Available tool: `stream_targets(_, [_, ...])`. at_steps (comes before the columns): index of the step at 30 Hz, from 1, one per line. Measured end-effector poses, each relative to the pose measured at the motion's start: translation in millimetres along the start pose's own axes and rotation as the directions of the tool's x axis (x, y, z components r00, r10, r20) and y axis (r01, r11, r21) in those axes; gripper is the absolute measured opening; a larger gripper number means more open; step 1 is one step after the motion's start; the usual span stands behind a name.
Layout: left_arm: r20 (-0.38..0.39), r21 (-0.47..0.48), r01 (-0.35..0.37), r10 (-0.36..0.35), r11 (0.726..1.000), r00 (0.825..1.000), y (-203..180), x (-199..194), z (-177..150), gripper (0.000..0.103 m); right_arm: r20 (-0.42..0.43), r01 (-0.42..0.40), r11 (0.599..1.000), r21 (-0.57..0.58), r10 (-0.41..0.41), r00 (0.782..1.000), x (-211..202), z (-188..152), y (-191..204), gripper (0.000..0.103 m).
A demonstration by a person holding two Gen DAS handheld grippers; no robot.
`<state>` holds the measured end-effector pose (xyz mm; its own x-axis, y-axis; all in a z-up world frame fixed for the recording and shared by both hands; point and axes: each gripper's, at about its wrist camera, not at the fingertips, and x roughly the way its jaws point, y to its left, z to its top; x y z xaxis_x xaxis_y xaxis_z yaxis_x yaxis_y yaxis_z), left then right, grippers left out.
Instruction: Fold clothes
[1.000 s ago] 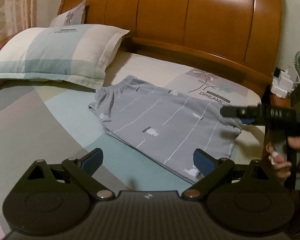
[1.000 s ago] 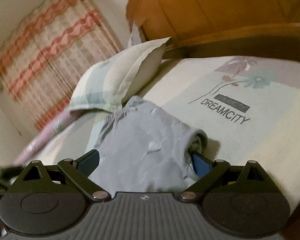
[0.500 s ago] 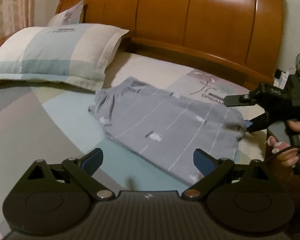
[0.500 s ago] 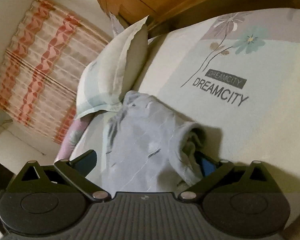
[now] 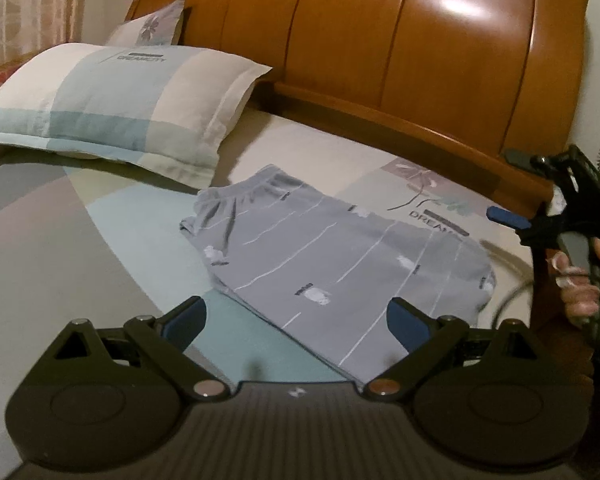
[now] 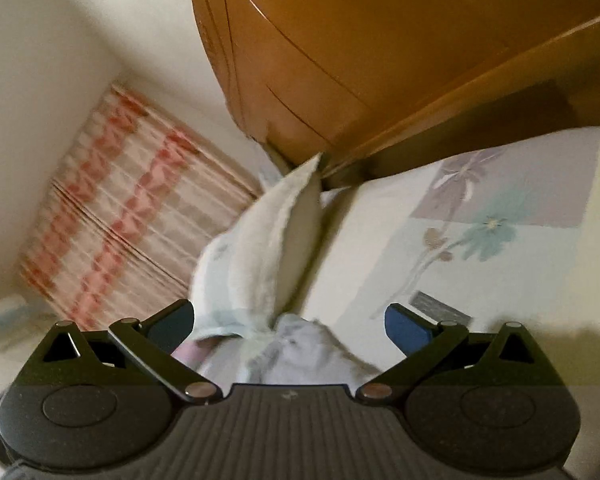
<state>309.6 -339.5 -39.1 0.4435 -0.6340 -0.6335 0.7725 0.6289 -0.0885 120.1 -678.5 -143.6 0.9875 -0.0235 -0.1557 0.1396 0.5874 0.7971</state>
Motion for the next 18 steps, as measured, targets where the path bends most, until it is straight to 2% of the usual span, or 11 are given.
stream_targets(4, [0.004,-0.007,-0.009,0.009,1.0,1.0,1.6,-1.1,1.2,0.097,-0.091,-0.003,0.994,-0.109,-0.007,0.996,17.2,-19.4,16.2,0.086])
stream_targets(6, [0.007,-0.007,-0.013,0.013,1.0,1.0,2.5,-2.8,1.6,0.097,-0.096,0.034,0.993,-0.113,-0.045,0.994,20.1,-24.3,17.4,0.08])
stream_targets(7, [0.009,-0.002,-0.016,0.016,1.0,1.0,2.8,-4.6,1.3,0.097,-0.09,0.058,0.996,-0.066,-0.064,0.994,16.9,-22.7,12.4,0.074])
stream_targets(9, [0.014,0.008,-0.022,0.022,1.0,1.0,3.5,-8.1,0.5,0.097,-0.081,0.096,0.994,0.056,-0.091,0.993,7.8,-17.9,-1.5,0.071])
stream_targets(11, [0.013,0.011,-0.02,0.02,1.0,1.0,5.0,-9.4,-0.7,0.097,-0.127,0.103,0.976,0.189,-0.08,0.989,2.9,-17.4,-18.9,0.071])
stream_targets(14, [0.006,0.005,-0.009,0.009,1.0,1.0,5.8,-6.5,-2.1,0.097,-0.209,0.132,0.914,0.384,-0.053,0.976,2.3,-18.5,-46.6,0.071])
stream_targets(15, [0.004,0.001,-0.007,0.007,1.0,1.0,5.1,-5.5,-2.4,0.097,-0.229,0.158,0.89,0.427,-0.062,0.972,7.1,-19.8,-53.6,0.063])
stream_targets(18, [0.009,-0.006,0.018,-0.018,1.0,1.0,2.6,-5.0,-3.7,0.097,-0.232,0.179,0.843,0.508,-0.066,0.97,16.9,-13.1,-62.5,0.061])
